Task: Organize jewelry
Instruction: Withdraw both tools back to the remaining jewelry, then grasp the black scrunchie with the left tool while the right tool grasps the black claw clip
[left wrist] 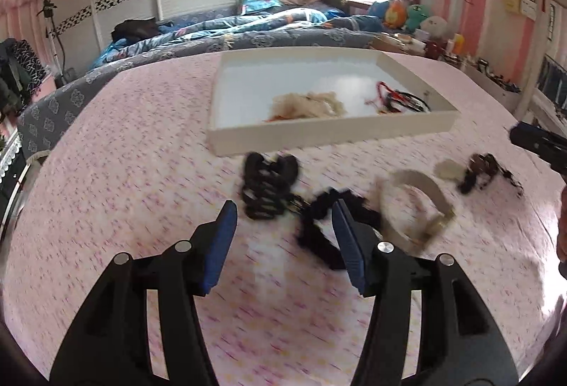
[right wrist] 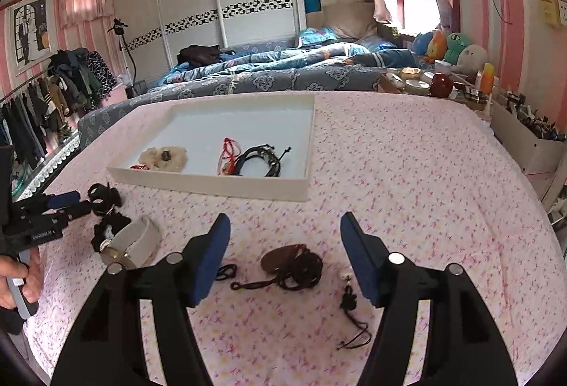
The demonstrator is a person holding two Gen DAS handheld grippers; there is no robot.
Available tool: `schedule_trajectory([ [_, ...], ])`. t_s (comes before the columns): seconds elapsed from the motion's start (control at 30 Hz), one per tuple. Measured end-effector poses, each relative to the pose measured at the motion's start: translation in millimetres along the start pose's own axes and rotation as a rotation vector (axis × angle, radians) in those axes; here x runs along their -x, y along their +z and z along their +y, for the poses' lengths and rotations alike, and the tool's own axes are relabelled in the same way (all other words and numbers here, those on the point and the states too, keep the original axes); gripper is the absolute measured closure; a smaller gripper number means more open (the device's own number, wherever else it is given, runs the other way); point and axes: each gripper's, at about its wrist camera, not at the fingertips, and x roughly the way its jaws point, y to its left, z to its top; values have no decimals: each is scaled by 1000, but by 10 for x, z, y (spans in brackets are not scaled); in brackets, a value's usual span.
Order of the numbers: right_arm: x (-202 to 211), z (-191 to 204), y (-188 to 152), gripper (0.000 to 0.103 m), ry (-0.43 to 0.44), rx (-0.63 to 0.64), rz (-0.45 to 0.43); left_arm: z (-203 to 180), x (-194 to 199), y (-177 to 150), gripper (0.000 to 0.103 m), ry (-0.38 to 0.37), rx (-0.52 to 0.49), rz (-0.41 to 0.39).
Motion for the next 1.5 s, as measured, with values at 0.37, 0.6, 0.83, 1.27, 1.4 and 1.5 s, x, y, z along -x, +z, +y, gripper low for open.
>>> schedule_trajectory([
  [0.37,-33,-118,-125,38,-51,8,25,-151,-242,-42,53,-10,-8,101],
  [0.6,0,-284,-128,39,-71,-23,28,-191,-328,-31,67,-22,-11,139],
  [0.83,-264,-9,-215,50,-44,53,126,-258,-374,9,69,6,-41,144],
  [1.27,-409,-35,-304,84,-24,34,214,-222,-282,6,97,-50,-23,110],
  [1.4,-259,-53,-249,84,1,11,170,-224,-137,5,97,-70,-24,82],
  [1.5,-117,-47,-152,84,13,4,124,-205,-7,72,97,-72,-31,54],
])
